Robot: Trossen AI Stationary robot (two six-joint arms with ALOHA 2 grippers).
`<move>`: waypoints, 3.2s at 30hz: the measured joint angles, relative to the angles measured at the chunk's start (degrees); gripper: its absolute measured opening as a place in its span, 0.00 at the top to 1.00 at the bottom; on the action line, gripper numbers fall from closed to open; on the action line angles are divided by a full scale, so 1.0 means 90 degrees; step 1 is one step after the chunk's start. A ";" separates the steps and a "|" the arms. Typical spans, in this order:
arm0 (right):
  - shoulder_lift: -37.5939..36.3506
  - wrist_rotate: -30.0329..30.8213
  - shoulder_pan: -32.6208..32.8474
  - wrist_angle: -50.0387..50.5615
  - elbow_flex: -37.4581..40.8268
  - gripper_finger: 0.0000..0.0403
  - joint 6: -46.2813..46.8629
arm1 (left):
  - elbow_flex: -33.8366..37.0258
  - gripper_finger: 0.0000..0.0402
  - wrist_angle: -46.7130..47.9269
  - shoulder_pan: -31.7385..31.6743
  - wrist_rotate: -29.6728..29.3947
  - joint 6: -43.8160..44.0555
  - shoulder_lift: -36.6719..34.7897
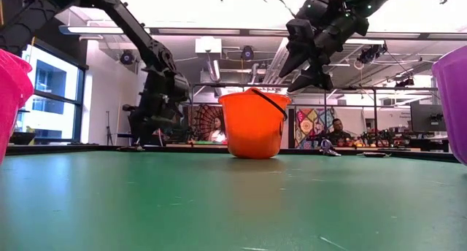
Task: Sort candy by brand, put in halloween buckets
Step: Put the brown chocolate into the violet bucket
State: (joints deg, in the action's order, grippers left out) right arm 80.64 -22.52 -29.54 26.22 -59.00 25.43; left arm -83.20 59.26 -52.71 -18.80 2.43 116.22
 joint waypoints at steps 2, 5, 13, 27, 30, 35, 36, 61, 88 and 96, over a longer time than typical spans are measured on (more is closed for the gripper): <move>0.0000 0.0004 0.0000 -0.0008 0.0000 0.50 0.0000 | 0.0000 0.61 -0.0022 -0.0001 -0.0082 -0.0035 0.0118; 0.0000 0.0188 0.0003 -0.0067 0.0002 0.50 0.0028 | 0.0000 0.61 -0.0150 -0.0026 -0.0342 -0.0102 0.0280; 0.0000 0.0383 0.0005 -0.0126 0.0002 0.50 0.0199 | -0.0012 0.61 -0.0373 -0.0027 -0.0473 -0.0237 0.0445; 0.0000 0.0683 0.0036 -0.0146 0.0002 0.50 0.0475 | 0.0012 0.98 -0.0136 -0.0009 -0.0218 -0.1014 0.0025; 0.0000 0.0680 0.0036 -0.0146 0.0002 0.50 0.0475 | 0.0007 1.00 0.0006 -0.0007 0.0286 -0.1011 -0.0429; 0.0000 0.0496 0.0036 -0.0313 0.0002 0.50 0.0479 | 0.0005 1.00 0.0139 0.0174 0.1214 -0.1011 -0.1375; -0.0003 0.0393 0.0036 -0.0415 0.0002 0.50 0.0518 | 0.0002 1.00 0.0181 0.0263 0.1380 -0.1002 -0.1574; -0.0359 0.0340 0.0296 -0.0290 -0.1275 0.50 0.0742 | 0.1778 0.91 -0.1693 0.2938 0.1765 -0.0444 -0.3456; -0.0345 0.1141 0.0675 0.0036 -0.1268 0.50 0.0815 | 0.2097 0.37 -0.2938 0.2220 0.2187 0.0346 -0.0921; -0.0345 0.1293 0.0675 0.0070 -0.1265 0.50 0.0816 | 0.2115 0.61 -0.2688 0.2385 0.2033 0.0100 -0.1010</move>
State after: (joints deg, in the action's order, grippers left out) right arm 77.54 -10.88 -23.46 26.85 -70.39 32.77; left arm -64.17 35.07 -31.25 -0.50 3.33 107.13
